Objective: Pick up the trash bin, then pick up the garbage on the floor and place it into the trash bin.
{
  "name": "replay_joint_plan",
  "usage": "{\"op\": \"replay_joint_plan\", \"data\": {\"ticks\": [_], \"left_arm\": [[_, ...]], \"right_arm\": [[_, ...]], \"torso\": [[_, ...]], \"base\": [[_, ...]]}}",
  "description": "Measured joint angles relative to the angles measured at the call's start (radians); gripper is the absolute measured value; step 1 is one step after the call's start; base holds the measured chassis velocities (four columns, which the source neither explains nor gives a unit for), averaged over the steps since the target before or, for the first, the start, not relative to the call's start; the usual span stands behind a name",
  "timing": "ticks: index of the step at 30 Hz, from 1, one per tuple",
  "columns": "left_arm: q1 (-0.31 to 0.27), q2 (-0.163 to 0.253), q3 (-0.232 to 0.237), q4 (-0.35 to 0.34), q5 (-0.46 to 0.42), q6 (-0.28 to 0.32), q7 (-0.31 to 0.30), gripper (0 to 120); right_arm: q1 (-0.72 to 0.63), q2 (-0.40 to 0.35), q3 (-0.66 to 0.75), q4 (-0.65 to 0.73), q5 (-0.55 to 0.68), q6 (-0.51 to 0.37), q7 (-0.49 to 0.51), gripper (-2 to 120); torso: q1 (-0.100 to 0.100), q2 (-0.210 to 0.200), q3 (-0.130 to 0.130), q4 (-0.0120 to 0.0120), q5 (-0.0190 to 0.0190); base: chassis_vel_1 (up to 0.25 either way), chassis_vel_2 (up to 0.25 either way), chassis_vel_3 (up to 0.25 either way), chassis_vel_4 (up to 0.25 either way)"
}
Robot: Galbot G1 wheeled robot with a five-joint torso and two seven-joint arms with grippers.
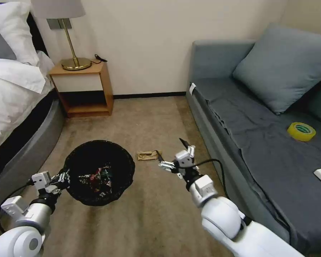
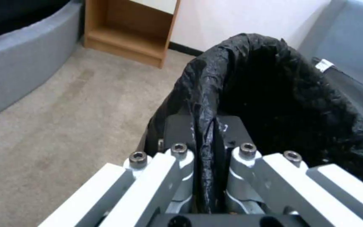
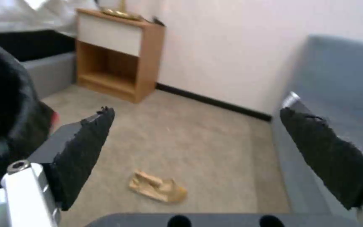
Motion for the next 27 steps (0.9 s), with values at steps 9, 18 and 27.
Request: {"op": "replay_joint_plan", "data": {"ticks": [9,18,27], "left_arm": [[-0.004,-0.003,0.0,0.0,-0.001,0.002,-0.005,5],[-0.01,0.012,-0.002,-0.001,-0.015,0.006,-0.006,5],[-0.008,0.019,-0.006,0.001,-0.027,0.006,-0.006,5]], "right_arm": [[-0.22,0.084,0.141,0.037,-0.111,0.053,-0.023,100],[-0.381,0.175,0.259,0.089,-0.171,0.098,-0.089,100],[-0.404,0.209,0.234,0.083,-0.189,0.109,-0.102,100]], "torso": [[0.0,0.0,0.0,-0.0002,-0.0001],[0.0,0.0,0.0,-0.0002,-0.0002],[0.0,0.0,0.0,-0.0001,-0.0002]], "base": [[0.0,0.0,0.0,0.0],[0.0,0.0,0.0,0.0],[0.0,0.0,0.0,0.0]]}}
